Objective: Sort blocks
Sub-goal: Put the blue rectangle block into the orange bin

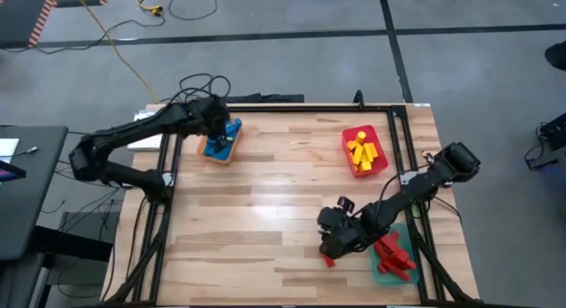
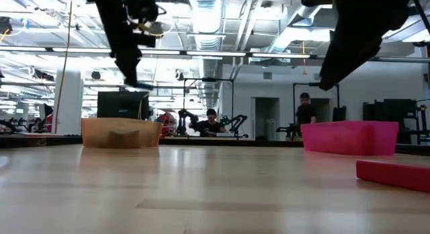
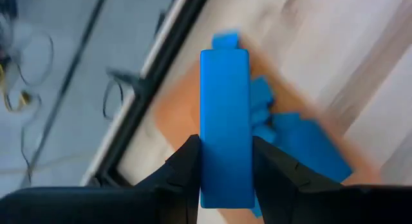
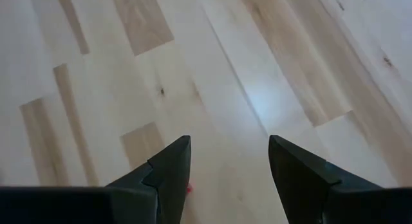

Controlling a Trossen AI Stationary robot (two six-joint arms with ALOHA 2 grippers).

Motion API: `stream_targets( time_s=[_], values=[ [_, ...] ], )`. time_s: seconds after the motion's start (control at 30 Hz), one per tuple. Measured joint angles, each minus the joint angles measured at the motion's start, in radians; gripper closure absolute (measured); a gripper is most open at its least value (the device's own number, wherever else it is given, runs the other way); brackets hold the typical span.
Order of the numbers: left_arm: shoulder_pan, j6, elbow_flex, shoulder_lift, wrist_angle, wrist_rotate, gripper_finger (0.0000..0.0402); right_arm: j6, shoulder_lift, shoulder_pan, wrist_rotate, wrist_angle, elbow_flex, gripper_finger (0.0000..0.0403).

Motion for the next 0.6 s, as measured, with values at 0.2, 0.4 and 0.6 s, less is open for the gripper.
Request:
stream_targets(
  time_s=[0.2,0.4,0.6],
  values=[
    [0.124,0.028,-0.142,0.013,0.064,0.087,0.0289,0.050,0.000,0.045,0.017,0.044,0.000,0.0180],
    [0.165,0.033,-0.246,0.012,0.182,0.163,0.0289,0.145,0.003,0.083,0.017,0.085,0.000,0.0180],
    [0.165,0.033,-0.262,0.012,0.205,0.167,0.0281,0.230,0.055,0.118,-0.049,0.092,0.000,0.0180]
  ],
)
